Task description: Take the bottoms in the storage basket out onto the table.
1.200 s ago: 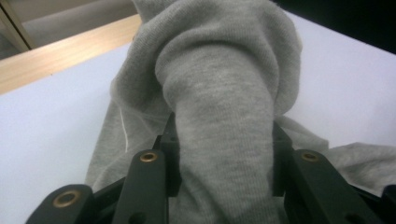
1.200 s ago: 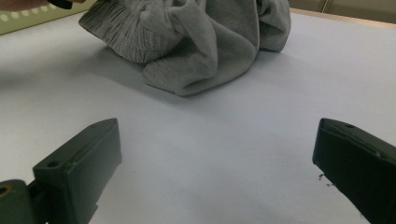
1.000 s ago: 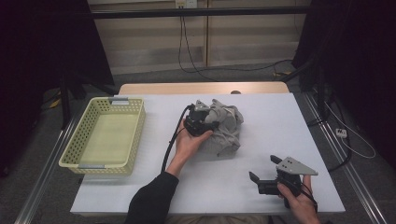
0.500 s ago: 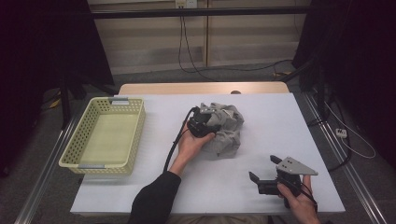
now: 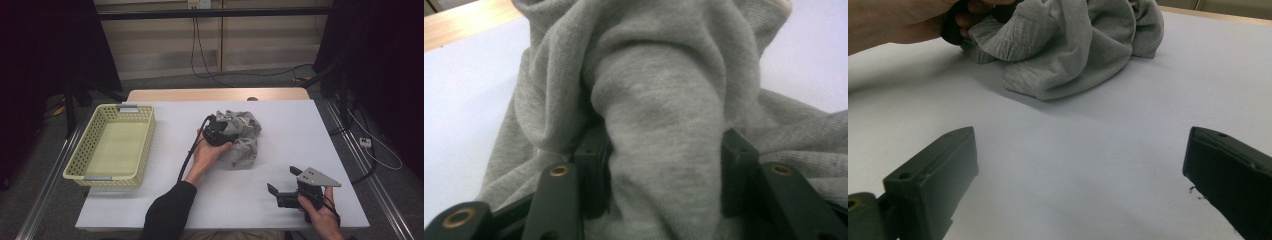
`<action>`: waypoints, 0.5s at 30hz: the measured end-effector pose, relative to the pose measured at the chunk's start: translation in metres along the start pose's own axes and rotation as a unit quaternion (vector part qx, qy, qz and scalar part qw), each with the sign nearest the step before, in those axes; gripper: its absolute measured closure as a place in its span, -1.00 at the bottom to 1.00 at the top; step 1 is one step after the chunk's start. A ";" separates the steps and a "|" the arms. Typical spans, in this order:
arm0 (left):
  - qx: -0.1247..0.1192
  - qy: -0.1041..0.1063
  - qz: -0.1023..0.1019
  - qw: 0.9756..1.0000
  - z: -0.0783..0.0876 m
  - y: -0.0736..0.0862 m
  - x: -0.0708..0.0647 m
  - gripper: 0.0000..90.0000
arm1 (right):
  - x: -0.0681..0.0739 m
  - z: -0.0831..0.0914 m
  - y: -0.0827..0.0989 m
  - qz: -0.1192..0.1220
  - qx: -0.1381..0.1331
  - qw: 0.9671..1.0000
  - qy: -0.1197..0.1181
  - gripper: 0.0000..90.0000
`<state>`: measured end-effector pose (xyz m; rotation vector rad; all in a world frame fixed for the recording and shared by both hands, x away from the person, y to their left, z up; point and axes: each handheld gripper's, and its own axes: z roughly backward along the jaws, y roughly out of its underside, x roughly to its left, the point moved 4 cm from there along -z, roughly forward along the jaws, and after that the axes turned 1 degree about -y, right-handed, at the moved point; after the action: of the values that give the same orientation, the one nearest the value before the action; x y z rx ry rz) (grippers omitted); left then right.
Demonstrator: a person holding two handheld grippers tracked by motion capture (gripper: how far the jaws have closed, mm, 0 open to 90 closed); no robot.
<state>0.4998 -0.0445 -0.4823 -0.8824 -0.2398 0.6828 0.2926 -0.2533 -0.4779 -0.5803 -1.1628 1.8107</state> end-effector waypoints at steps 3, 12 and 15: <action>0.004 -0.004 -0.004 1.000 0.000 0.000 0.001 -0.03 | 0.000 0.000 0.000 0.000 0.000 1.000 0.000 -0.97; 0.002 -0.009 0.041 0.999 0.003 0.001 0.007 -0.73 | 0.000 0.000 0.000 0.001 0.000 1.000 0.001 -0.97; 0.002 -0.004 0.055 0.998 0.007 0.002 0.007 -0.78 | 0.000 0.000 -0.001 0.002 0.000 1.000 0.002 -0.97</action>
<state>0.5008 -0.0353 -0.4801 -0.8931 -0.1983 0.7891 0.2932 -0.2532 -0.4776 -0.5861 -1.1604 1.8130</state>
